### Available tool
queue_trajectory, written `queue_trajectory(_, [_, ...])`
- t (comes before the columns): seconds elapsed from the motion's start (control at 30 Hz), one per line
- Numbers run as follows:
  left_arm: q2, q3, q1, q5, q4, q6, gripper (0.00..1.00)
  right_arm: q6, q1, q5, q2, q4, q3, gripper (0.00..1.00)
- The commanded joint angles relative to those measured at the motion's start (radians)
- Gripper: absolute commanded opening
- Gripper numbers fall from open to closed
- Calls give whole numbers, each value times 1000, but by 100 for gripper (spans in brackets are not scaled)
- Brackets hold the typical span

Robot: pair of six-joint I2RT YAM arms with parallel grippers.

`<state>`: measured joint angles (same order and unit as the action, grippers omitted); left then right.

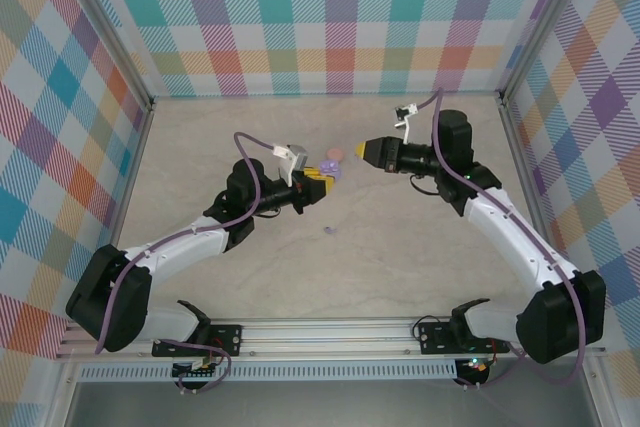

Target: Insert the wireless bluetooth earbuds into the charging case

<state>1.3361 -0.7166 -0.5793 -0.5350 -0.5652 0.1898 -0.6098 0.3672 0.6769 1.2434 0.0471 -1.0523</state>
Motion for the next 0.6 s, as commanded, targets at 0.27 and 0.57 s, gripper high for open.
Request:
queue_trajectory(0.27, [-14,28,-15,-73,-110,-80,19,90,107,-38,-40,-33,-26,26])
queue_trajectory(0.57, [-34,54,-36,-63,-178,-123,19,110,157,-137,-92,-94,22,26])
